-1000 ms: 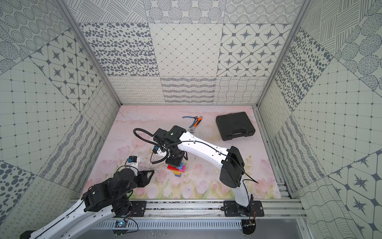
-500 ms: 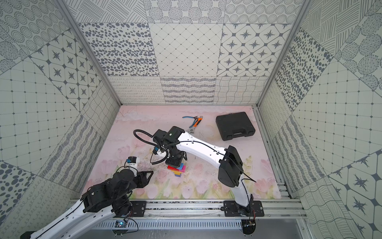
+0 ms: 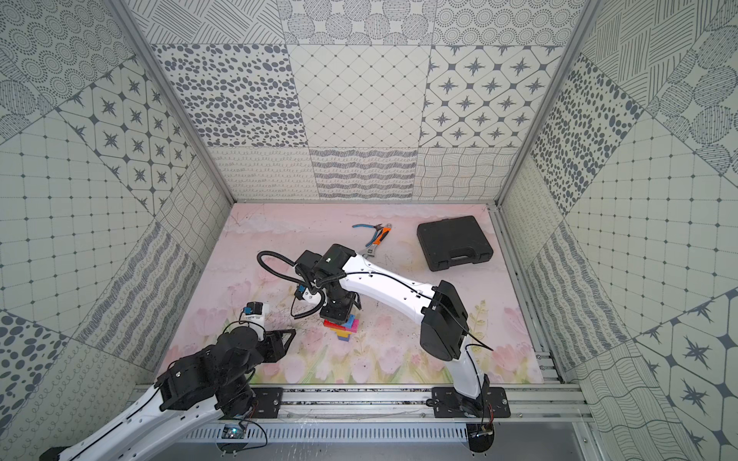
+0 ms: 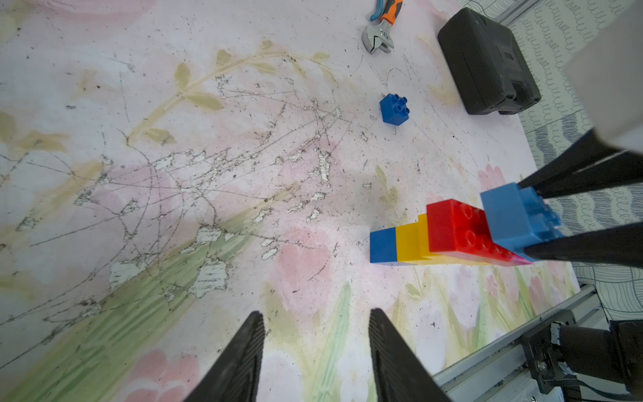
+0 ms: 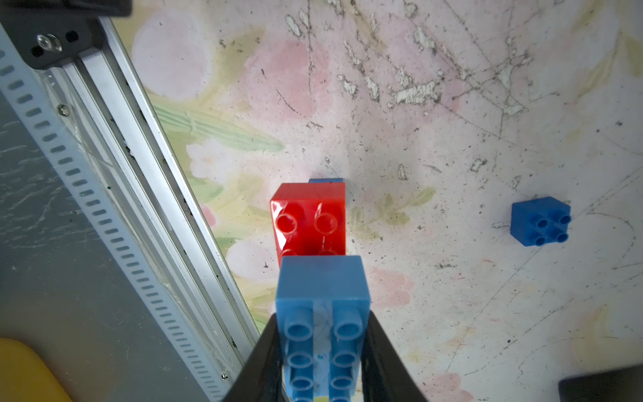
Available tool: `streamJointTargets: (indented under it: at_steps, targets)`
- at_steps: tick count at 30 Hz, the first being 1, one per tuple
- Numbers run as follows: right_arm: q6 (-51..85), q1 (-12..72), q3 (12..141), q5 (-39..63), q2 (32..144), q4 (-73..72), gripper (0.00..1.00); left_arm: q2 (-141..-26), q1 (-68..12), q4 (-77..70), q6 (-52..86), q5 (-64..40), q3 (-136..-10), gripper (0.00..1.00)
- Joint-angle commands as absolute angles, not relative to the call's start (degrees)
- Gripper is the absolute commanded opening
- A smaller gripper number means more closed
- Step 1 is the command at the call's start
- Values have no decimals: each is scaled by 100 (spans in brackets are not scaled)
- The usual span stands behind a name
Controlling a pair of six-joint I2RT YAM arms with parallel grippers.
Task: Assemble a spoon with lego
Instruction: Assemble the lego brick with the lego brick.
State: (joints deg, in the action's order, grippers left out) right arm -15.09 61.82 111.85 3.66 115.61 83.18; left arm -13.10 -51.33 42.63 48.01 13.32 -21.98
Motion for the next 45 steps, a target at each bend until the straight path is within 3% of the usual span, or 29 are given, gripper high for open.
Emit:
streamJointTargets:
  at_steps: [1, 16, 45]
  targets:
    - [-1691, 6224, 11230, 437, 11700, 8340, 11, -1283, -5134, 4393, 4794, 1432, -2209, 51]
    - [-2136, 6302, 11137, 446, 11659, 8358, 10, -1163, -5138, 4507, 4773, 1485, -2193, 51]
    - [-1789, 6320, 11258, 650, 12182, 8583, 12, -1039, -5135, 4599, 4685, 1520, -2215, 51]
